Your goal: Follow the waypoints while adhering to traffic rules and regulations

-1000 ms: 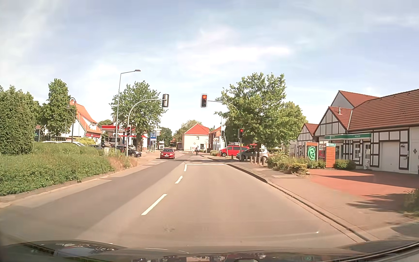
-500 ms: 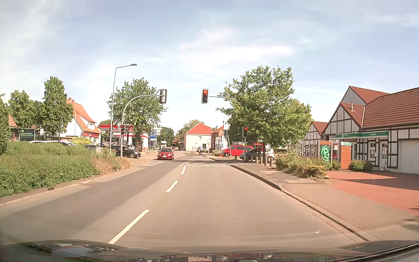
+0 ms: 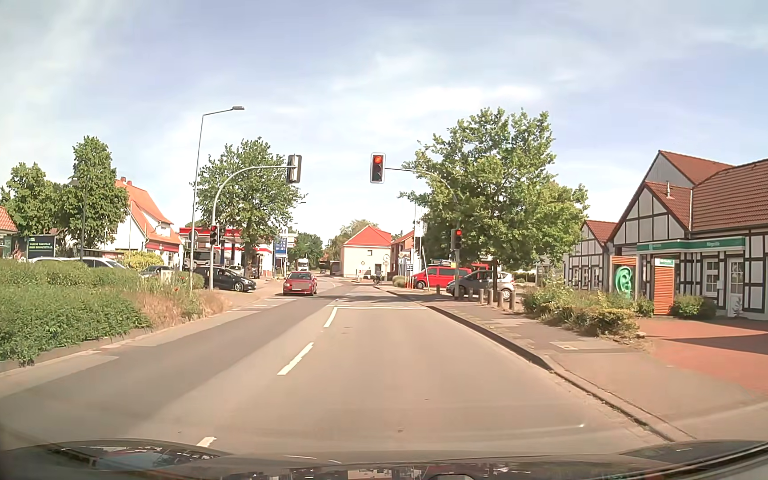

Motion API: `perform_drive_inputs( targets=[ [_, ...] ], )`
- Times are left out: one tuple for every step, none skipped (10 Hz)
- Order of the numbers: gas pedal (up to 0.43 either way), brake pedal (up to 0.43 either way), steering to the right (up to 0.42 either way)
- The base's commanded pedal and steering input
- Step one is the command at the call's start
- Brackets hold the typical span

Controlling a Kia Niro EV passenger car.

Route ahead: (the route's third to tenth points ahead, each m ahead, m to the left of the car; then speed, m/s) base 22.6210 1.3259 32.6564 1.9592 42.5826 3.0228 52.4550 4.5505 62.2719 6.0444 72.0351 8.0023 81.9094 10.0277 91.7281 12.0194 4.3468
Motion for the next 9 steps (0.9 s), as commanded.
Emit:
perform_drive_inputs(
  targets=[
    [0.000, 0.000, -0.014],
    [0.000, 0.000, -0.014],
    [0.000, 0.000, -0.014],
    [0.000, 0.000, -0.014],
    [0.000, 0.000, -0.013],
    [0.000, 0.000, -0.013],
    [0.000, 0.000, -0.013],
    [0.000, 0.000, -0.013],
    [0.000, 0.000, -0.013]
  ],
)
